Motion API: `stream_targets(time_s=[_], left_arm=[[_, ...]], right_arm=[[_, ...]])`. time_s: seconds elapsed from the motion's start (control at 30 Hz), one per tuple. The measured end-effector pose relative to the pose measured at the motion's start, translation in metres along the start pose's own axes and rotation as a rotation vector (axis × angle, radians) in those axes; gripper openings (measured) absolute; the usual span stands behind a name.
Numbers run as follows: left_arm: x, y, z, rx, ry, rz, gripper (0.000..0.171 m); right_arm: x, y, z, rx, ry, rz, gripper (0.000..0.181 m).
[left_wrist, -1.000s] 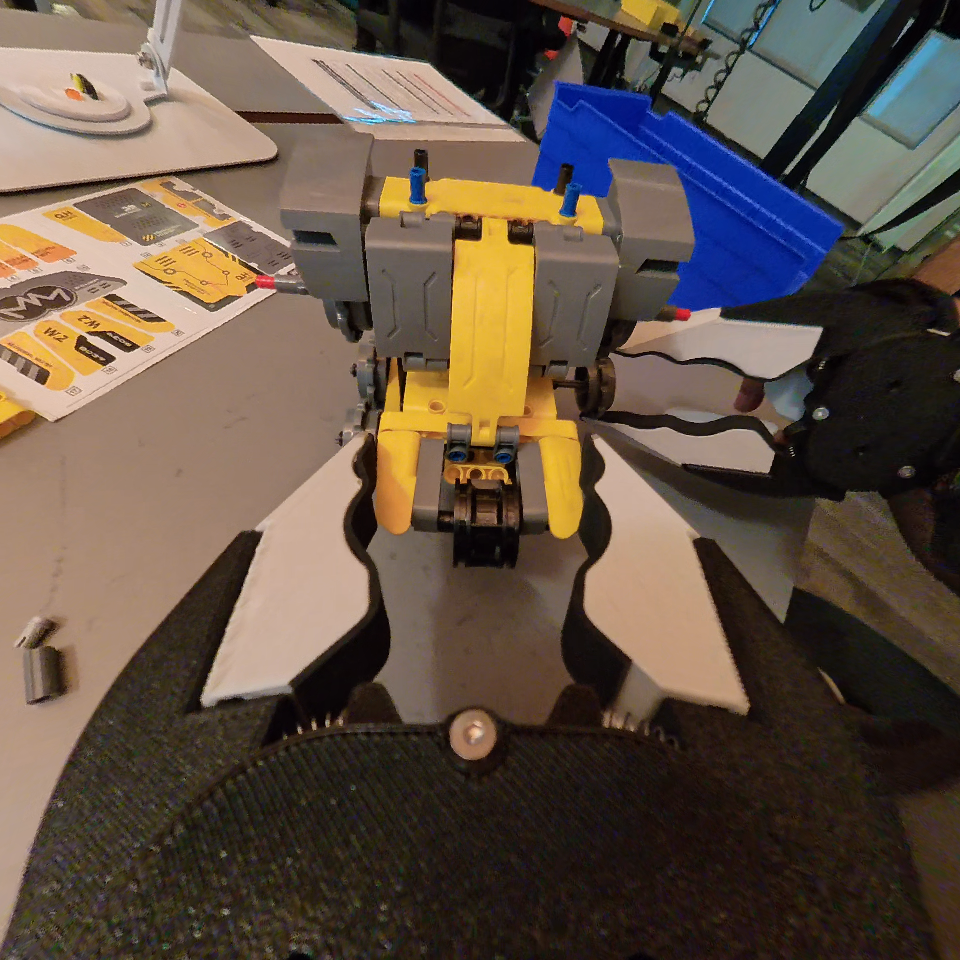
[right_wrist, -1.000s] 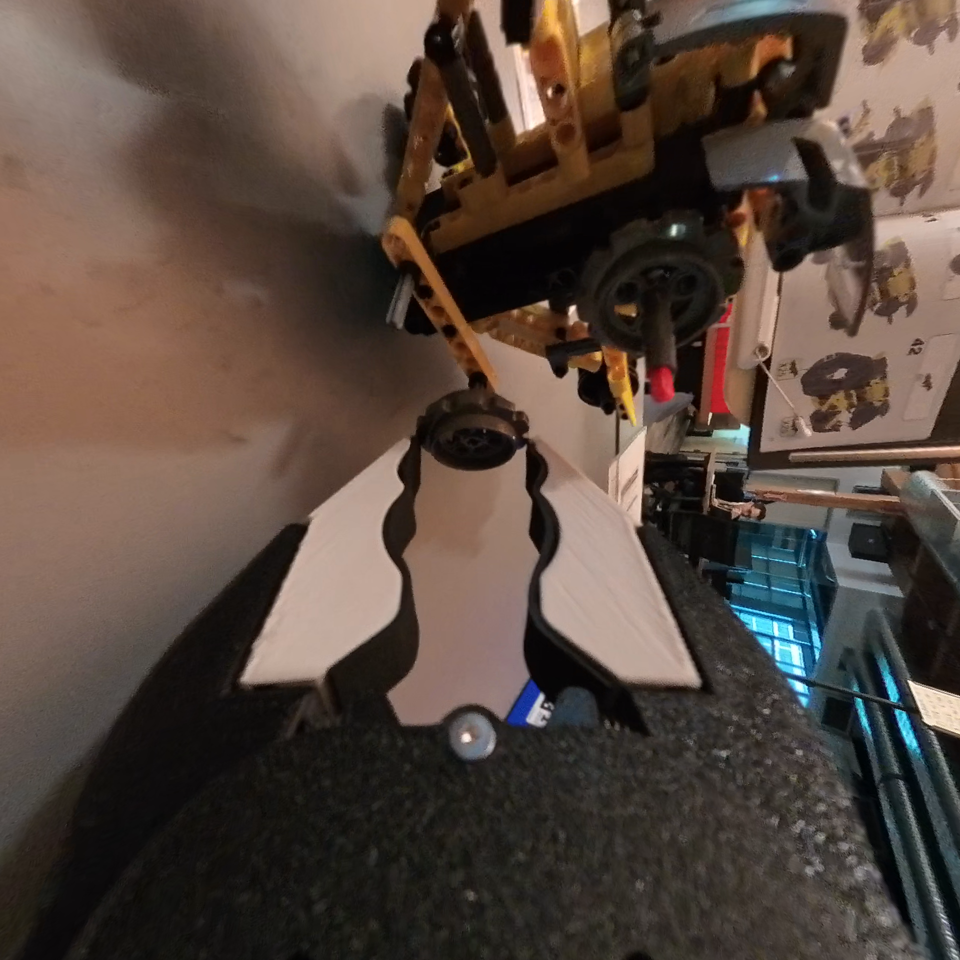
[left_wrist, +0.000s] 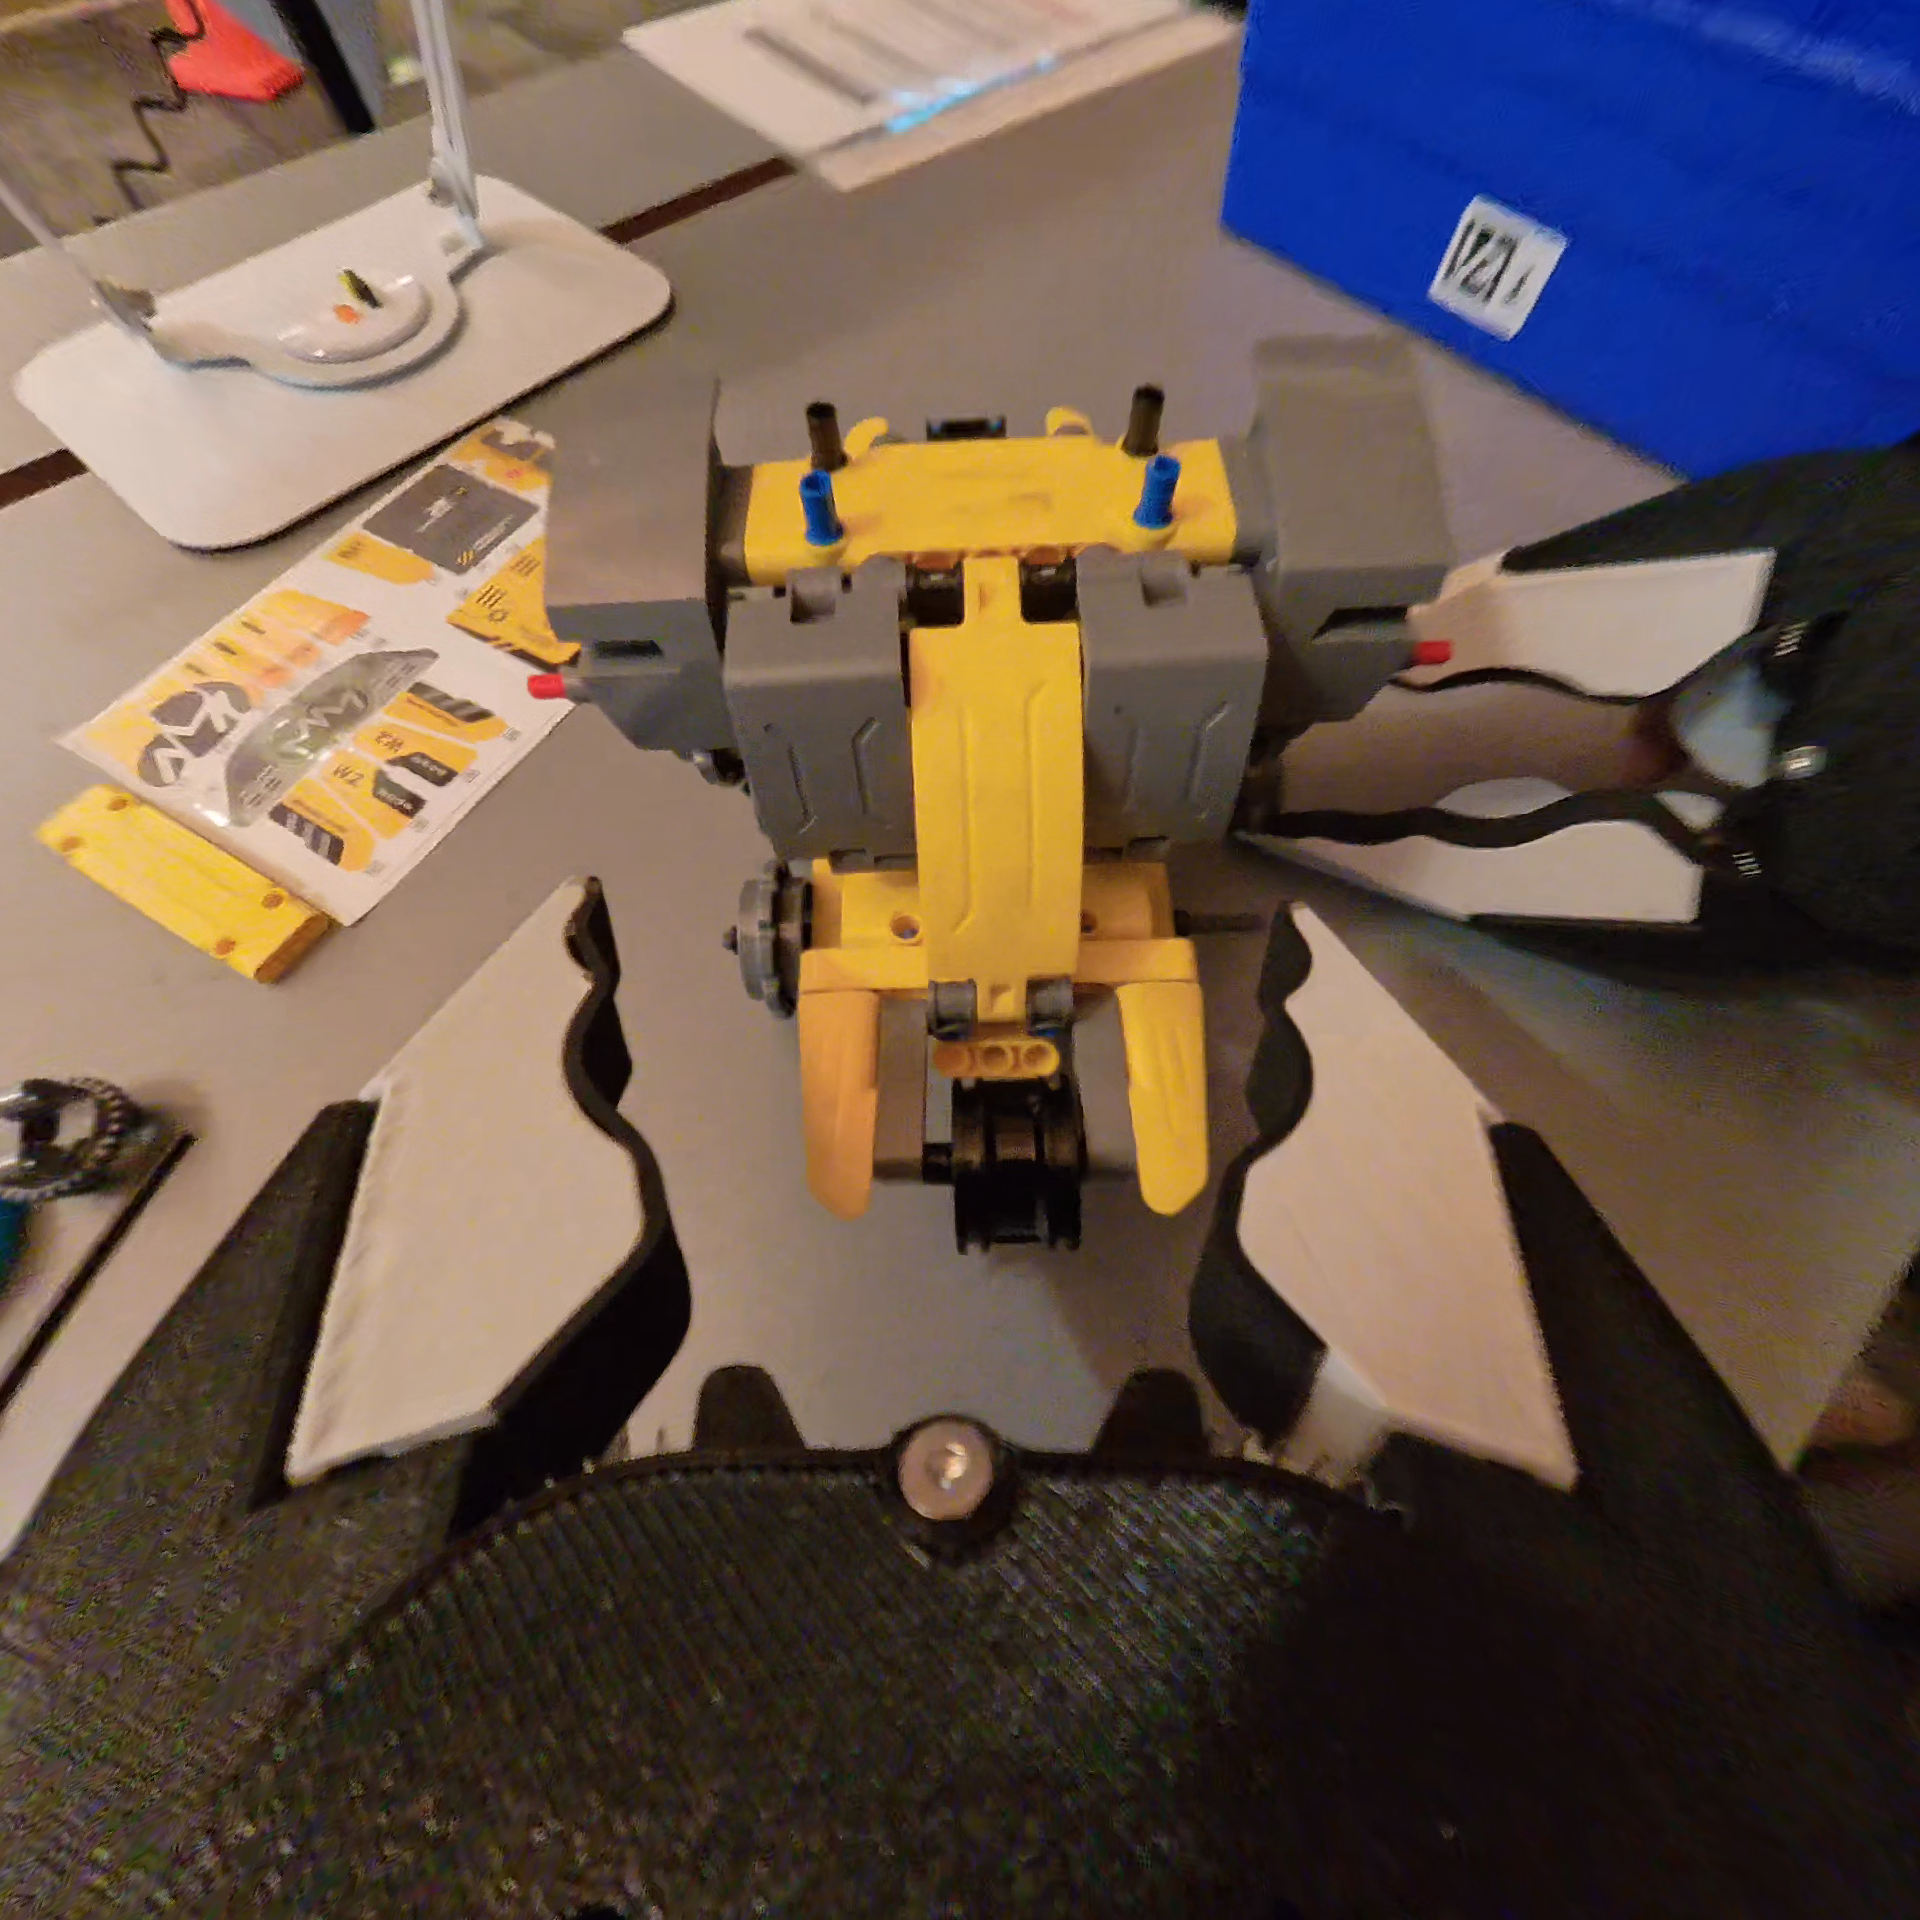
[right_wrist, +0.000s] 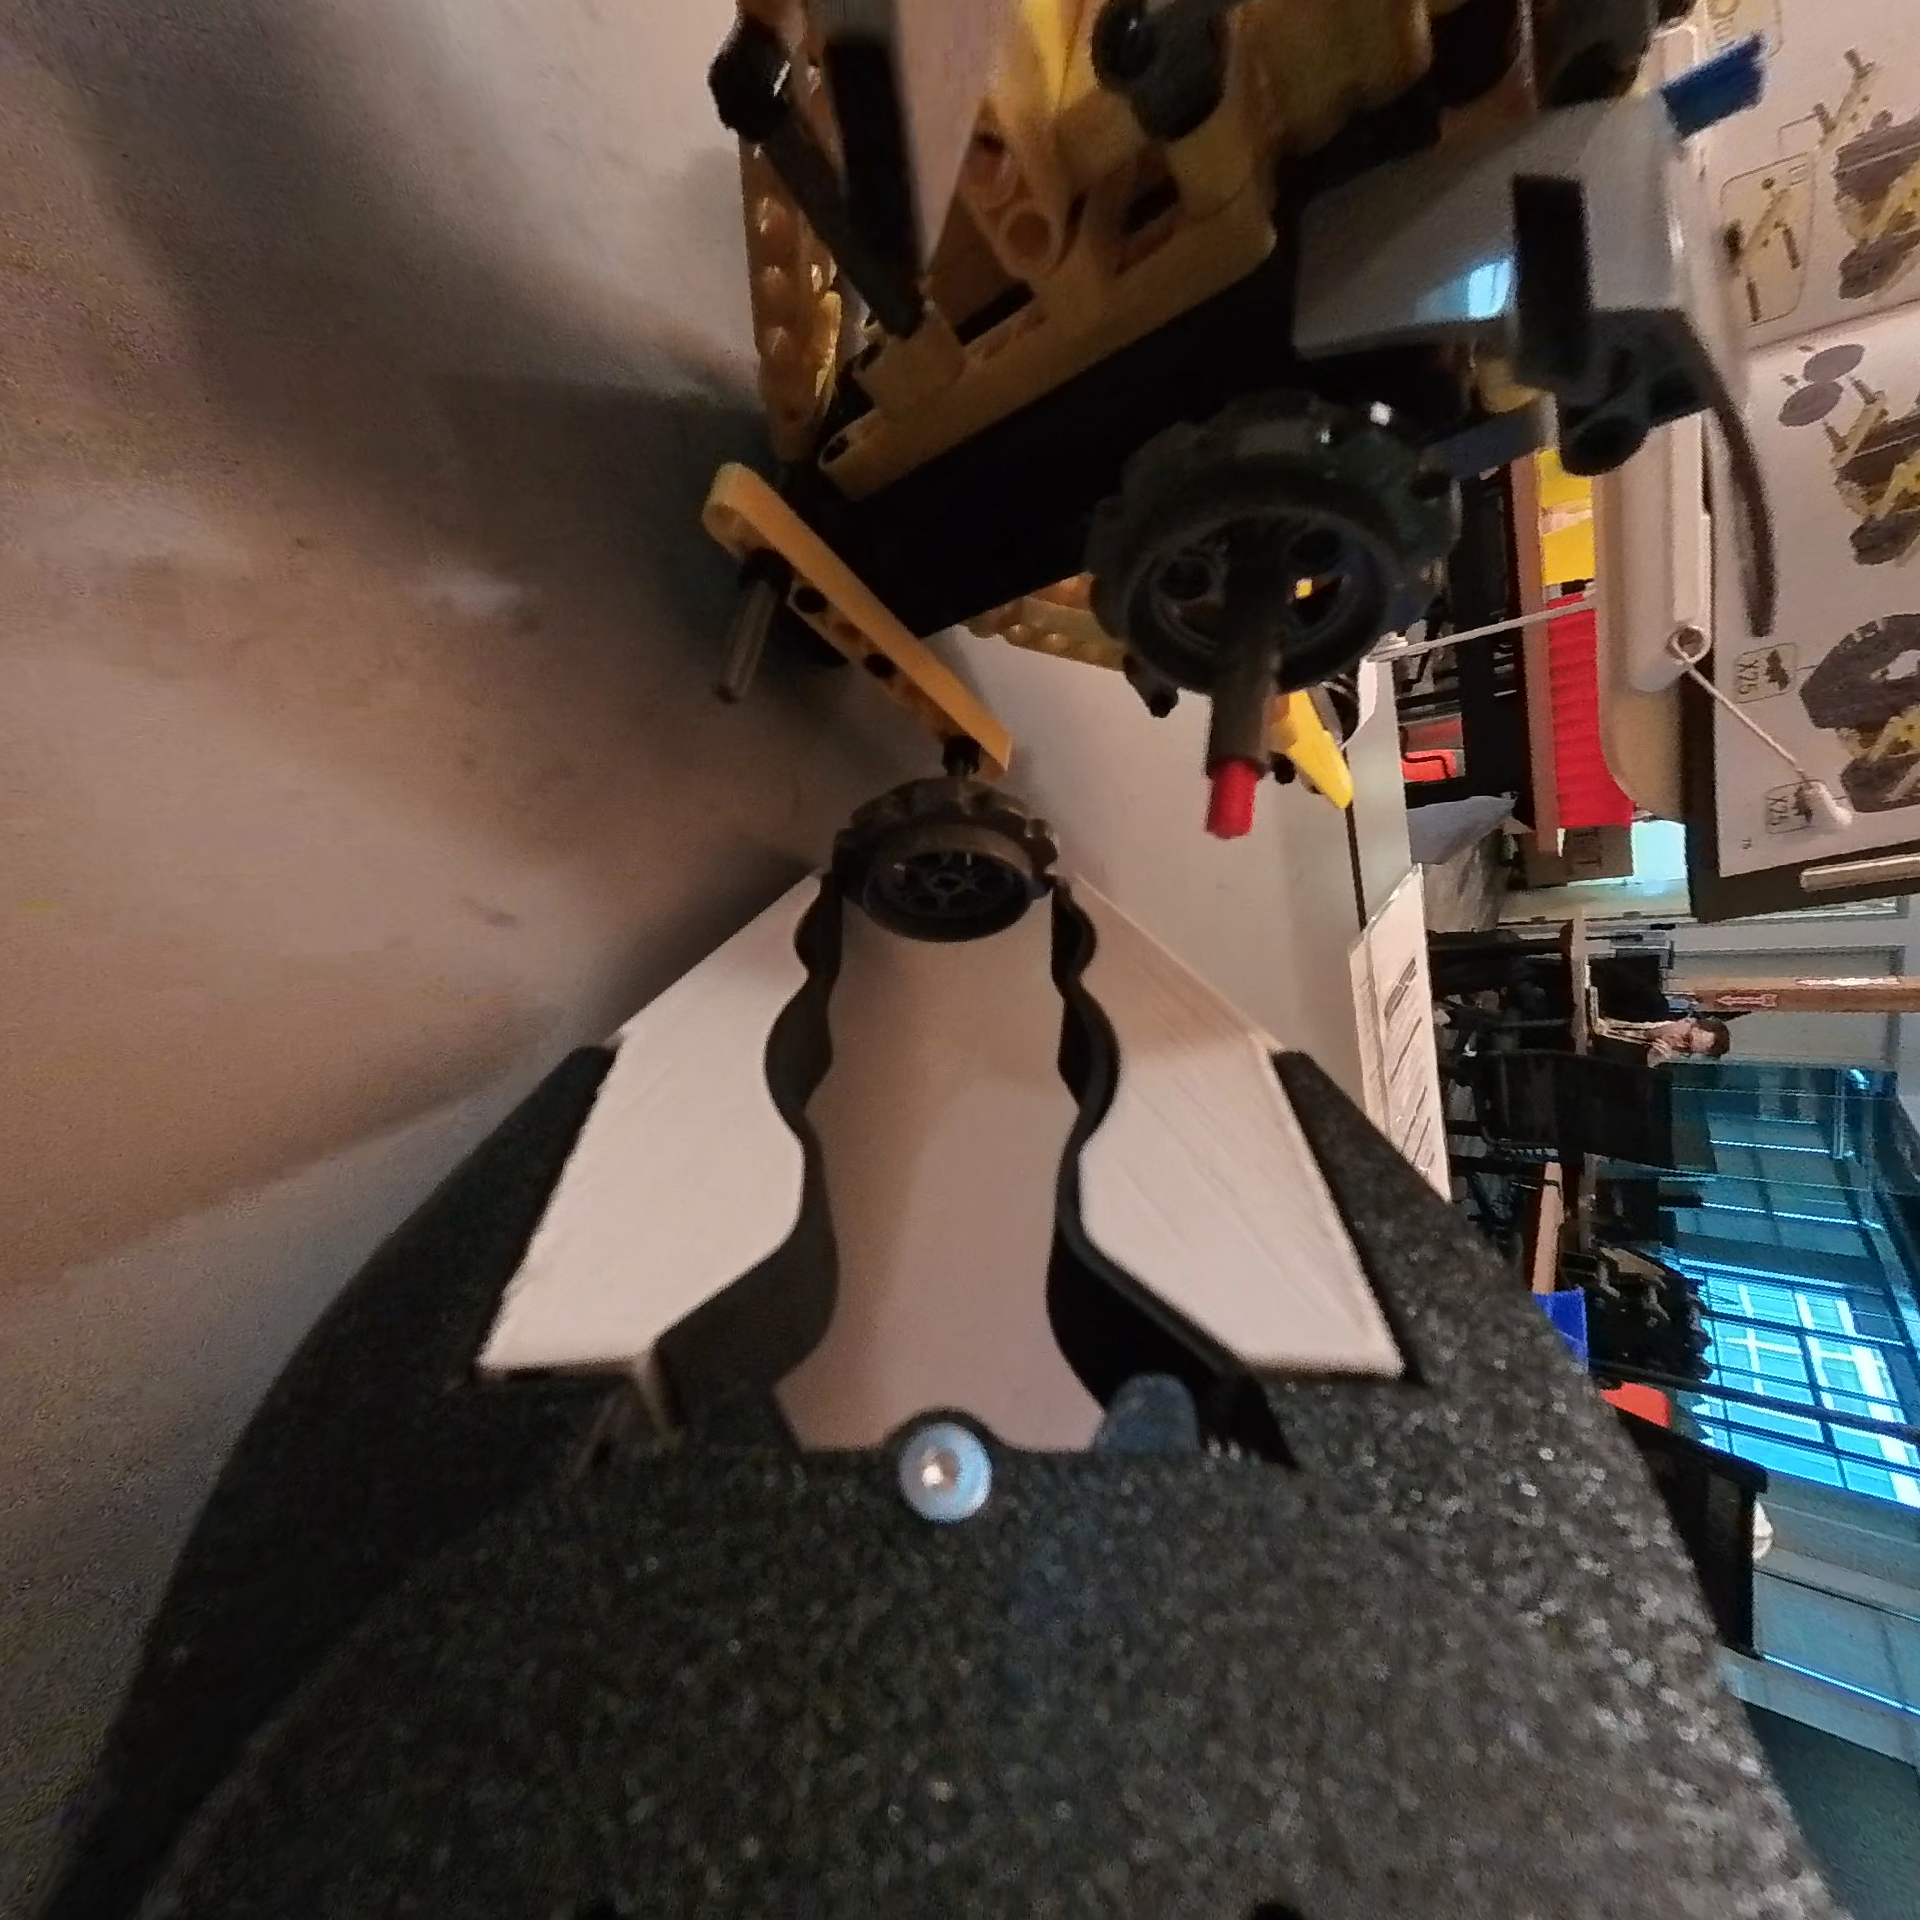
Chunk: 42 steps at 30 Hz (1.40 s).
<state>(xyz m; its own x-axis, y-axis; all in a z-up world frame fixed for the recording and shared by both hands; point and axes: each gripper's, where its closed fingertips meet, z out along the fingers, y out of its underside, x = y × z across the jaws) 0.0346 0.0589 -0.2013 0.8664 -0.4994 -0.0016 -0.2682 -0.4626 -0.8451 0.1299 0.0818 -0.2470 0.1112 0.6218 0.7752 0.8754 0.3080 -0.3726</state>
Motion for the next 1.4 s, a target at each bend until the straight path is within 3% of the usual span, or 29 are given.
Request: stream_targets(time_s=[0.1,0.13,0.2,0.57,0.8,1.03,1.2,1.4], left_arm=[[0.003,0.010,0.012,-0.081,0.003,0.018,0.118],[0.003,0.012,0.015,-0.092,0.009,0.013,0.112],[0.010,0.014,0.017,-0.087,0.066,0.006,0.085],[-0.004,0.004,0.008,0.000,0.259,-0.205,0.084],[-0.019,-0.002,0.001,0.053,0.392,-0.359,0.084],[-0.022,-0.002,0.001,0.047,0.412,-0.346,0.085],[-0.025,-0.002,0.002,0.044,0.418,-0.332,0.085],[-0.025,-0.002,0.003,0.033,0.412,-0.312,0.085]], right_arm=[[0.000,0.000,0.000,-0.001,0.003,-0.002,0.040],[0.000,0.000,0.000,-0.001,0.004,-0.002,0.040],[0.000,0.000,0.000,0.005,0.006,-0.002,0.040],[0.019,-0.022,-0.009,0.095,0.013,0.005,0.040],[0.038,-0.043,-0.012,0.086,0.090,-0.106,0.040],[0.038,-0.045,-0.011,0.002,0.003,-0.143,0.040],[0.039,-0.046,-0.007,0.025,-0.056,-0.165,0.040],[0.036,-0.045,-0.005,0.038,-0.009,-0.235,0.040]])
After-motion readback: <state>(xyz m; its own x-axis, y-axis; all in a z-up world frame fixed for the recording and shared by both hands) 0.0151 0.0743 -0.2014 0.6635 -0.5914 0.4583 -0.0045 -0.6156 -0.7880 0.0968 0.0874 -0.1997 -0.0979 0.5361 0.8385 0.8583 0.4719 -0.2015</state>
